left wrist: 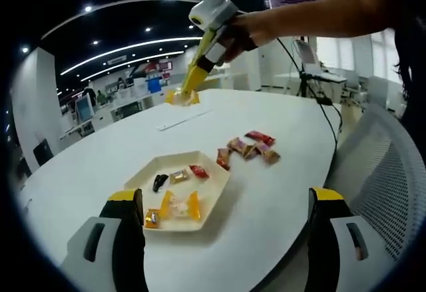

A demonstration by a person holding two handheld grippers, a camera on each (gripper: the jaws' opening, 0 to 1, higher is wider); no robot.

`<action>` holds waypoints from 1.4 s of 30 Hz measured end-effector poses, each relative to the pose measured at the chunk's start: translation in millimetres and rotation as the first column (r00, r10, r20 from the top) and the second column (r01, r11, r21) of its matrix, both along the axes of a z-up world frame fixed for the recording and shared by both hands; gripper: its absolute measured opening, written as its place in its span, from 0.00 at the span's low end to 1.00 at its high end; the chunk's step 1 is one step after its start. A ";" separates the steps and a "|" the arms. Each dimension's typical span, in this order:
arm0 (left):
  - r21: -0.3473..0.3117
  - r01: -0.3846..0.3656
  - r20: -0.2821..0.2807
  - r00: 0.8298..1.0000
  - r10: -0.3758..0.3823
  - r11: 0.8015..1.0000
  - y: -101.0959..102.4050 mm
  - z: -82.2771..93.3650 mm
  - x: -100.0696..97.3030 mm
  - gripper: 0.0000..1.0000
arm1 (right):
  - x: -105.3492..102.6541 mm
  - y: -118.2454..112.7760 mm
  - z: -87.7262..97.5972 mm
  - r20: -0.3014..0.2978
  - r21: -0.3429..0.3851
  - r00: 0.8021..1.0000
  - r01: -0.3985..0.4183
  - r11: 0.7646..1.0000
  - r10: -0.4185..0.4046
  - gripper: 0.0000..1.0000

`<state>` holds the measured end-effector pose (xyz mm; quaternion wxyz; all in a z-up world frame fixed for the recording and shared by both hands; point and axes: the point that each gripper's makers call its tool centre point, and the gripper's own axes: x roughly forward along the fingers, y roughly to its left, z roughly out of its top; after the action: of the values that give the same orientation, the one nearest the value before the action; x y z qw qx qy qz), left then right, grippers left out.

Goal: Place the target food into the container with the food tongs after gripping and lifting it, then release it inside without dropping or visibly crushing the food.

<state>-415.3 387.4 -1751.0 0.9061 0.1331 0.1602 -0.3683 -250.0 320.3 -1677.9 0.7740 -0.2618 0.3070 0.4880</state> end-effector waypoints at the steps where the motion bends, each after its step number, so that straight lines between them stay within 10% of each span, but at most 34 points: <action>1: 0.000 0.000 -0.001 1.000 0.000 1.000 0.0 -0.4 -0.1 0.99 | -2.9 6.8 0.3 0.000 -0.005 1.000 -0.027 1.000 0.027 0.24; 20: 0.020 0.004 -0.007 1.000 -0.004 1.000 0.5 -4.2 -0.5 0.99 | -29.8 63.5 -11.4 -0.040 -0.007 0.976 -0.214 0.977 0.213 0.25; 33: 0.019 0.005 -0.011 1.000 -0.005 1.000 0.1 -4.3 -0.7 0.99 | -27.7 79.1 13.2 0.001 0.141 0.986 -0.167 0.976 0.169 0.28; 42: 0.018 0.005 -0.010 1.000 -0.005 1.000 0.3 -4.4 -0.5 0.99 | -19.8 44.9 25.4 0.019 0.168 0.997 -0.082 0.982 0.079 0.28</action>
<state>-415.8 387.7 -1755.3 0.9032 0.1397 0.1675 -0.3696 -269.8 365.2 -1652.5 0.7748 -0.2105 0.2492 0.5416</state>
